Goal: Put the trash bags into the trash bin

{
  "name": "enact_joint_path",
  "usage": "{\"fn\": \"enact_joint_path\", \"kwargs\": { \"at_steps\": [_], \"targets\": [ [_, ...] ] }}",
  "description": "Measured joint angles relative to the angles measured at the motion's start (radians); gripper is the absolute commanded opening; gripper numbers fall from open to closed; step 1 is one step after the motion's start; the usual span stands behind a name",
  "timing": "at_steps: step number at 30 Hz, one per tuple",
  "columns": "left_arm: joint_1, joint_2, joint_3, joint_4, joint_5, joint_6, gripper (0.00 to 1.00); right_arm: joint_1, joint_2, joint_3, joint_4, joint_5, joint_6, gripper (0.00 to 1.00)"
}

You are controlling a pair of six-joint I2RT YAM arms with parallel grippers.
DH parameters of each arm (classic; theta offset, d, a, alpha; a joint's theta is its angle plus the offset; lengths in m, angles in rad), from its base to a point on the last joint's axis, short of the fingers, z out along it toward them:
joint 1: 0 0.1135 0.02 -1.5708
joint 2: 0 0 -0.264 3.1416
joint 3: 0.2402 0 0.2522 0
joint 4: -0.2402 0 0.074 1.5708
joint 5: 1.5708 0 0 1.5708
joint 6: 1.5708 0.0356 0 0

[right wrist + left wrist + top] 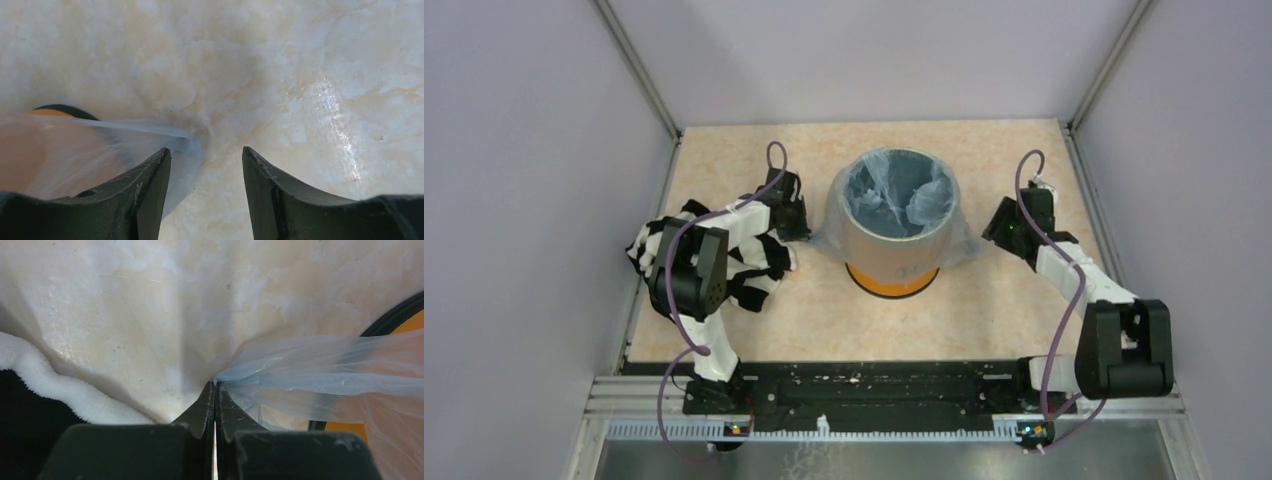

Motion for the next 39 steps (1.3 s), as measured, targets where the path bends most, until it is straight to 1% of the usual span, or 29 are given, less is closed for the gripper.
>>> {"fn": "enact_joint_path", "kwargs": {
  "at_steps": [5, 12, 14, 17, 24, 26, 28, 33, 39],
  "targets": [
    [0.000, -0.001, 0.000, -0.006, 0.004, 0.001, 0.00, 0.000, -0.117, -0.020, -0.030, -0.034, 0.027, 0.57],
    [-0.001, -0.001, 0.000, -0.007, 0.018, 0.001, 0.00, -0.002, -0.156, -0.060, -0.049, -0.157, 0.114, 0.56],
    [-0.002, -0.001, 0.000, -0.007, 0.019, 0.001, 0.00, -0.002, -0.170, -0.090, -0.047, -0.194, 0.143, 0.58],
    [-0.003, -0.001, 0.000, -0.007, 0.022, 0.001, 0.00, -0.002, -0.202, -0.155, -0.002, -0.249, 0.177, 0.64],
    [-0.005, -0.001, 0.000, -0.011, 0.039, 0.001, 0.00, 0.003, -0.369, -0.320, 0.140, -0.320, 0.238, 0.70],
    [-0.006, -0.001, 0.000, -0.011, 0.042, 0.001, 0.00, 0.003, -0.384, -0.344, 0.190, -0.333, 0.273, 0.75],
    [-0.007, -0.001, 0.000, -0.011, 0.044, 0.001, 0.00, 0.003, -0.389, -0.372, 0.246, -0.344, 0.315, 0.78],
    [-0.009, -0.001, 0.000, -0.011, 0.045, 0.001, 0.00, 0.024, -0.372, -0.400, 0.335, -0.357, 0.392, 0.77],
    [-0.009, -0.001, 0.000, -0.011, 0.048, 0.001, 0.00, 0.064, -0.290, -0.427, 0.462, -0.363, 0.507, 0.68]
  ]
}}
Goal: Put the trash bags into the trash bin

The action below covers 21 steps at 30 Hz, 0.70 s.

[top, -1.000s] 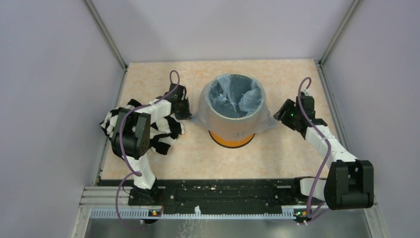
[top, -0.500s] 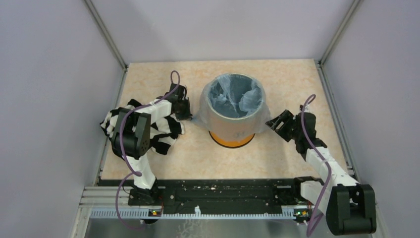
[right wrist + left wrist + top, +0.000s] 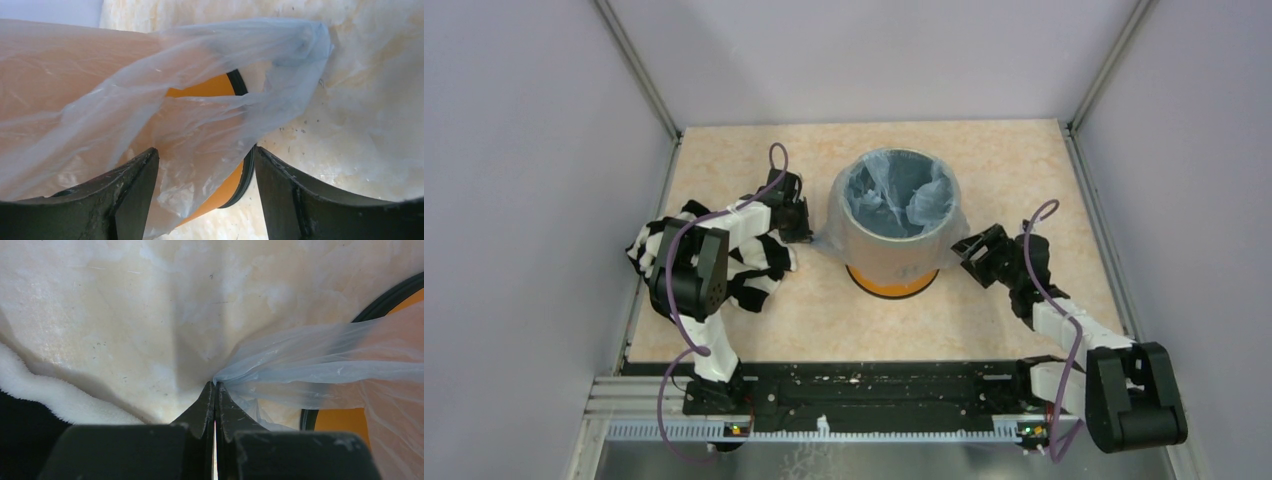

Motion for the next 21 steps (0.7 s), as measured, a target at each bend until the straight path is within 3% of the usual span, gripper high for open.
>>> {"fn": "enact_joint_path", "kwargs": {
  "at_steps": [6, 11, 21],
  "targets": [
    [-0.002, 0.000, 0.000, 0.000, 0.001, 0.000, 0.00, 0.020, 0.060, -0.045, 0.098, 0.017, 0.113, 0.43],
    [-0.004, 0.000, 0.000, 0.000, 0.001, 0.000, 0.00, 0.020, 0.079, -0.061, 0.154, 0.048, 0.169, 0.00],
    [-0.005, 0.000, 0.000, -0.003, 0.000, 0.000, 0.00, 0.023, 0.080, -0.063, 0.083, 0.137, 0.087, 0.00]
  ]
}}
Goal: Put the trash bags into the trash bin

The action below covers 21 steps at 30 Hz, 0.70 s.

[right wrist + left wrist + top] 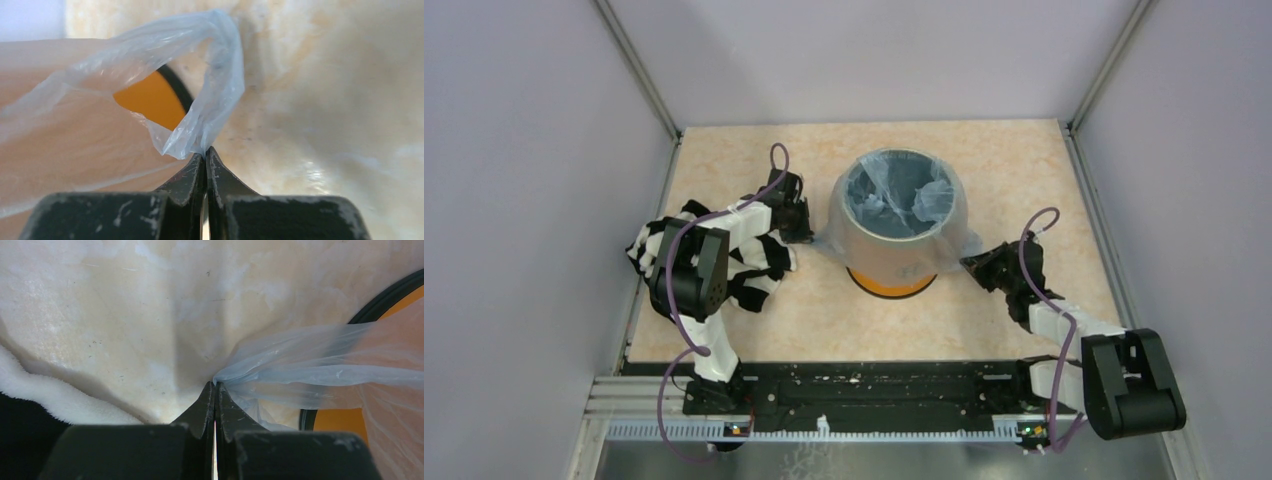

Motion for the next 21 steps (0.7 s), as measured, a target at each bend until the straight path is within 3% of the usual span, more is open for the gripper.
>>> {"fn": "enact_joint_path", "kwargs": {
  "at_steps": [7, 14, 15, 19, 21],
  "targets": [
    [-0.007, 0.000, 0.000, -0.005, 0.000, -0.001, 0.00, 0.002, 0.058, 0.005, -0.084, 0.092, -0.147, 0.00],
    [-0.012, 0.000, -0.002, -0.005, 0.003, -0.004, 0.00, 0.007, 0.132, 0.114, -0.182, 0.155, -0.266, 0.00],
    [-0.013, 0.000, -0.002, -0.005, 0.004, -0.005, 0.00, 0.008, 0.132, 0.126, -0.199, 0.159, -0.280, 0.07],
    [-0.013, 0.000, -0.004, -0.003, 0.007, -0.005, 0.00, 0.008, 0.119, 0.175, -0.292, 0.179, -0.335, 0.52],
    [-0.015, -0.004, -0.011, 0.002, 0.007, -0.005, 0.00, 0.007, 0.095, 0.212, -0.360, 0.195, -0.372, 0.65]
  ]
}}
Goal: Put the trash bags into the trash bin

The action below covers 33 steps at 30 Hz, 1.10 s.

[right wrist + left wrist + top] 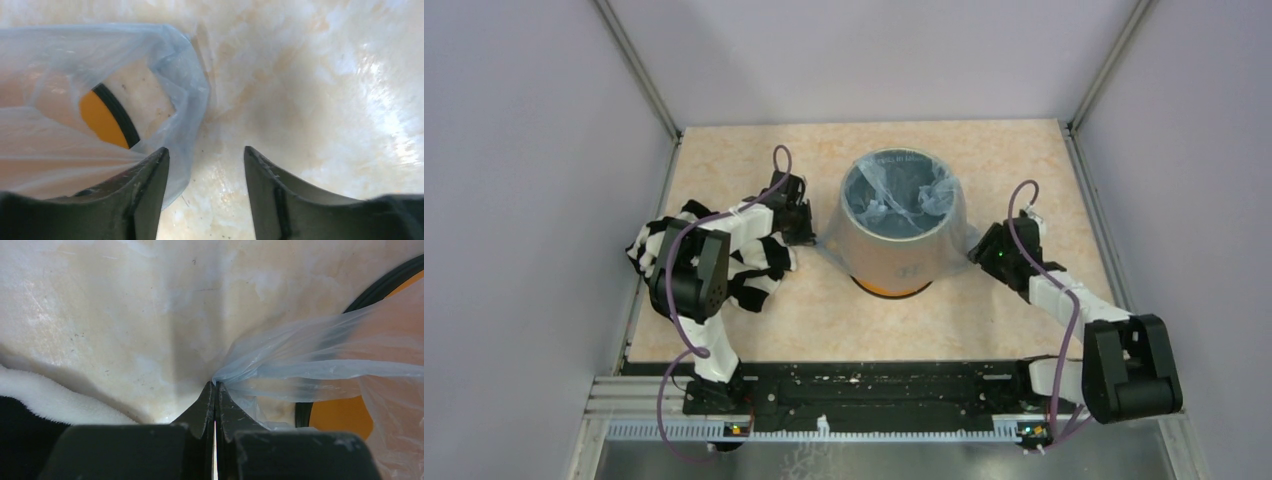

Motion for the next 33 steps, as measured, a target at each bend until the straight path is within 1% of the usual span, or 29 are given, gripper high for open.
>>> {"fn": "enact_joint_path", "kwargs": {
  "at_steps": [2, 6, 8, 13, 16, 18, 22, 26, 30, 33],
  "targets": [
    [-0.005, -0.009, -0.012, 0.005, -0.001, -0.002, 0.00, 0.000, -0.034, 0.044, -0.066, 0.011, -0.035, 0.72],
    [-0.021, -0.027, -0.037, 0.013, -0.003, -0.011, 0.00, 0.000, -0.106, 0.142, -0.171, 0.025, -0.090, 0.77],
    [-0.036, -0.032, -0.046, 0.021, -0.004, -0.019, 0.00, 0.000, -0.134, 0.216, -0.238, 0.031, -0.124, 0.79],
    [-0.073, -0.043, -0.067, 0.045, -0.004, -0.034, 0.00, 0.020, -0.149, 0.419, -0.378, 0.050, -0.206, 0.82],
    [-0.100, -0.057, -0.089, 0.057, -0.005, -0.050, 0.00, 0.074, -0.146, 0.562, -0.454, 0.073, -0.253, 0.82],
    [-0.120, -0.066, -0.104, 0.069, -0.005, -0.060, 0.00, 0.135, -0.133, 0.667, -0.491, 0.097, -0.282, 0.81],
    [-0.146, -0.079, -0.128, 0.092, -0.005, -0.076, 0.00, 0.275, -0.066, 0.859, -0.531, 0.135, -0.333, 0.80],
    [-0.159, -0.090, -0.148, 0.111, -0.005, -0.087, 0.00, 0.420, 0.063, 1.034, -0.576, 0.150, -0.393, 0.80],
    [-0.163, -0.103, -0.169, 0.131, -0.010, -0.096, 0.00, 0.503, 0.196, 1.135, -0.638, 0.156, -0.444, 0.80],
    [-0.164, -0.116, -0.186, 0.142, -0.015, -0.101, 0.00, 0.541, 0.277, 1.165, -0.695, 0.153, -0.473, 0.79]
  ]
}}
